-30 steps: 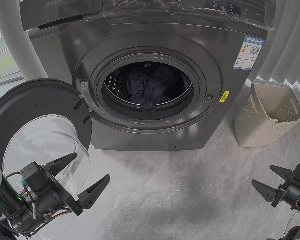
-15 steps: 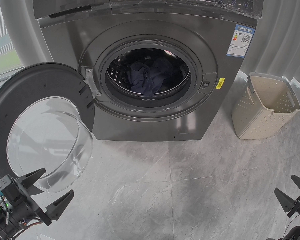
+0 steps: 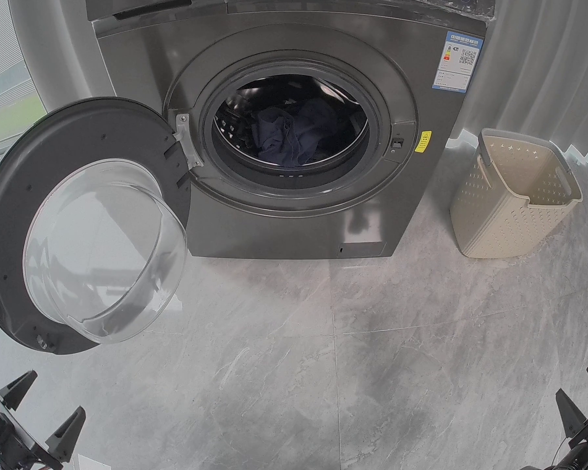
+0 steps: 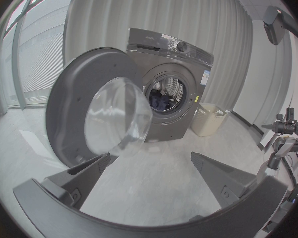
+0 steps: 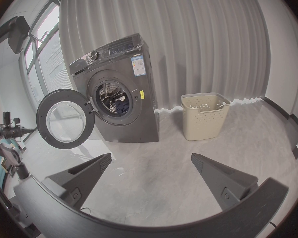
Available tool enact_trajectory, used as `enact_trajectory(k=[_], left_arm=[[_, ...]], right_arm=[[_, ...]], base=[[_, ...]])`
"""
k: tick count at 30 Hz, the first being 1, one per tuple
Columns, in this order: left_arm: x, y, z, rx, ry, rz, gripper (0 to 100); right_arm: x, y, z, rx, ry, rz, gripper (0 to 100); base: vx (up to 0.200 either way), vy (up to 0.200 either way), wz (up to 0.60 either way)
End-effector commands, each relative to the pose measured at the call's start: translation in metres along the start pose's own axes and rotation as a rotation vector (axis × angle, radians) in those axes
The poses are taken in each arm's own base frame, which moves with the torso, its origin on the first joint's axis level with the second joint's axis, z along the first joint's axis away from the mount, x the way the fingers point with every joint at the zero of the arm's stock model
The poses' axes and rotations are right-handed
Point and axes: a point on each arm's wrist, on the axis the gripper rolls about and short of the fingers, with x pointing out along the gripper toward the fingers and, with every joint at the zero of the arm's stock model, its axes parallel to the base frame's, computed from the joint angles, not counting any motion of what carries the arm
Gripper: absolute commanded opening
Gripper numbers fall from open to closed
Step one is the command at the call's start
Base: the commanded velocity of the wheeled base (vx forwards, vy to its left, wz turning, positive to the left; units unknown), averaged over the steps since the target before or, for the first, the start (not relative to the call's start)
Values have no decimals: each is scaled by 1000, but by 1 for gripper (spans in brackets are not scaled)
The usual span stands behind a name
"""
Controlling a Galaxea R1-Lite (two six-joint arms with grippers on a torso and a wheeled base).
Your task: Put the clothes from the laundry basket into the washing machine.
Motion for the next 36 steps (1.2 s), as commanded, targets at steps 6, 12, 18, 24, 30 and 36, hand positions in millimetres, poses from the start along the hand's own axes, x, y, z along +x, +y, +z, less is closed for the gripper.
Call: enact_trajectory(k=[6,12,18,24,30,36], left_arm=[[-29,-4,-29,-8,-113,237,100],[-33,-5,-31,18,-160,266,100],[-33,-4,-35,21,-126,301,100],[-32,-4,-38,27,-94,291,100],[-32,-4,-38,28,-94,283,100],[-32,-4,-38,17,-95,281,100]], right_arm=[[-5,-2,-8,-13,-39,-143,100],[-5,-2,-7,-74,-42,-188,100],[-5,-1,-8,-89,-37,-203,100],[-12,3,-11,-156,-119,-218,100],[-12,5,-12,-139,-113,-123,100],[-14,4,-12,-101,-66,-163,100]], base=[[0,0,0],[0,0,0],[0,0,0],[0,0,0],[0,133,0],[0,200,0]])
